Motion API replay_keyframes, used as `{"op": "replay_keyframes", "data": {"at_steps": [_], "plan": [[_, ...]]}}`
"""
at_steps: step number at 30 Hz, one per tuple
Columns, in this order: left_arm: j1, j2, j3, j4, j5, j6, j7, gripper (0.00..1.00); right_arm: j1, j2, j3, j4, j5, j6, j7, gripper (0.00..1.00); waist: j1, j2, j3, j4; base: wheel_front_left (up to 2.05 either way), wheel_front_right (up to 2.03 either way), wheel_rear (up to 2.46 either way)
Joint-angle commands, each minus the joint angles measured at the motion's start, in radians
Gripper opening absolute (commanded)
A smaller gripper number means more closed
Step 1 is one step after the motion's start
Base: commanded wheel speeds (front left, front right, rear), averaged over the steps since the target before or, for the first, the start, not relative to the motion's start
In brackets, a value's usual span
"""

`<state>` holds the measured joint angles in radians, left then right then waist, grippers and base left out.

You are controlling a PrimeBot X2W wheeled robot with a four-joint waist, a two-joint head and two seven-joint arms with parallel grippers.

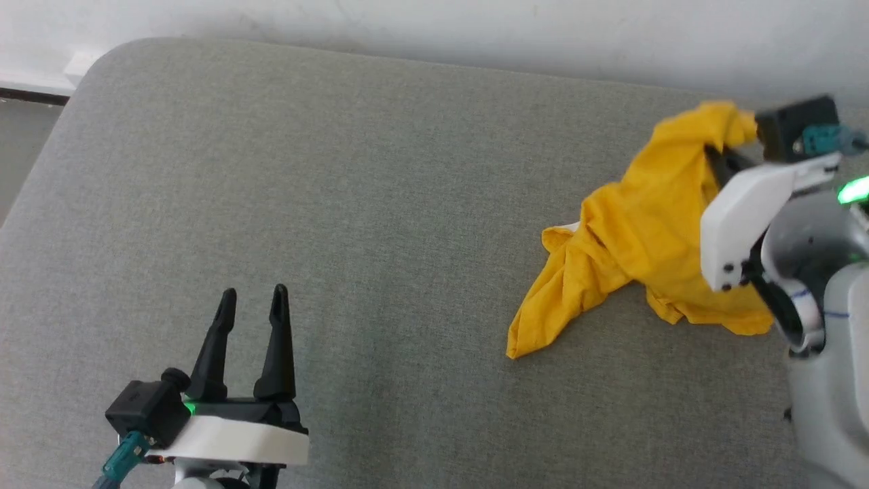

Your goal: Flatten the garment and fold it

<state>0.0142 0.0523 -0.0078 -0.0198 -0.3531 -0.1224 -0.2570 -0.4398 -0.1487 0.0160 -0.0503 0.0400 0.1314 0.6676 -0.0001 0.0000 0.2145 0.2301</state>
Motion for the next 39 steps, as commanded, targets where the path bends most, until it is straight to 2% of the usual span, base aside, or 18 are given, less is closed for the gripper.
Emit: {"op": "replay_keyframes", "data": {"at_steps": [1, 6, 12, 18, 19, 20, 21, 22, 26, 32, 36, 39], "plan": [[0.006, -0.002, -0.003, -0.004, 0.000, -0.005, -0.005, 1.00, -0.054, -0.020, 0.016, -0.014, 0.000, -0.001, -0.004, 0.00, 0.0001, 0.0000, 0.011, -0.003, 0.00, 0.00, 0.00], [-0.024, -0.002, -0.020, -0.009, -0.013, -0.006, -0.005, 1.00, -0.246, -0.074, 0.088, 0.043, -0.023, -0.001, -0.003, 0.00, 0.0001, 0.0000, 0.067, 0.011, 0.00, 0.00, 0.00], [-0.082, -0.002, -0.056, 0.006, -0.040, -0.007, -0.005, 1.00, -0.477, -0.101, 0.115, 0.274, -0.103, -0.001, -0.069, 0.00, 0.0001, 0.0000, 0.152, 0.063, 0.00, 0.00, 0.00], [-0.128, -0.002, -0.083, 0.027, -0.058, -0.008, -0.005, 1.00, -0.577, -0.080, 0.092, 0.470, -0.170, -0.001, -0.102, 0.00, 0.0001, 0.0000, 0.209, 0.111, 0.00, 0.00, 0.00], [-0.137, -0.002, -0.091, 0.031, -0.062, -0.008, -0.005, 1.00, -0.590, -0.076, 0.083, 0.502, -0.186, -0.001, -0.107, 0.03, 0.0001, 0.0000, 0.220, 0.120, 0.00, 0.00, 0.00], [-0.146, -0.002, -0.100, 0.035, -0.065, -0.008, -0.005, 1.00, -0.597, -0.074, 0.076, 0.535, -0.203, -0.001, -0.109, 0.20, 0.0001, 0.0000, 0.229, 0.129, 0.00, 0.00, 0.00], [-0.154, -0.002, -0.108, 0.038, -0.069, -0.008, -0.005, 1.00, -0.604, -0.069, 0.063, 0.565, -0.216, -0.001, -0.109, 0.45, 0.0001, 0.0000, 0.237, 0.135, 0.00, 0.00, 0.00], [-0.162, -0.002, -0.114, 0.041, -0.072, -0.008, -0.005, 1.00, -0.609, -0.064, 0.047, 0.590, -0.229, -0.001, -0.112, 1.00, 0.0001, 0.0000, 0.244, 0.141, 0.00, 0.00, 0.00], [-0.184, -0.002, -0.127, 0.050, -0.081, -0.008, -0.005, 1.00, -0.628, -0.038, 0.011, 0.656, -0.278, -0.001, -0.143, 1.00, 0.0001, 0.0000, 0.259, 0.141, 0.00, 0.00, 0.00], [-0.186, -0.002, -0.118, 0.058, -0.070, -0.008, -0.005, 1.00, -0.649, 0.006, -0.017, 0.701, -0.288, -0.001, -0.209, 1.00, 0.0001, 0.0000, 0.232, 0.099, 0.00, 0.00, 0.00], [-0.170, -0.002, -0.101, 0.056, -0.051, -0.008, -0.005, 1.00, -0.638, 0.029, -0.048, 0.677, -0.266, -0.001, -0.255, 1.00, 0.0001, 0.0000, 0.184, 0.062, 0.00, 0.00, 0.00], [-0.148, -0.002, -0.081, 0.050, -0.035, -0.008, -0.005, 1.00, -0.594, 0.038, -0.059, 0.615, -0.229, -0.001, -0.302, 1.00, 0.0001, 0.0000, 0.137, 0.034, 0.00, 0.00, 0.00]]}}
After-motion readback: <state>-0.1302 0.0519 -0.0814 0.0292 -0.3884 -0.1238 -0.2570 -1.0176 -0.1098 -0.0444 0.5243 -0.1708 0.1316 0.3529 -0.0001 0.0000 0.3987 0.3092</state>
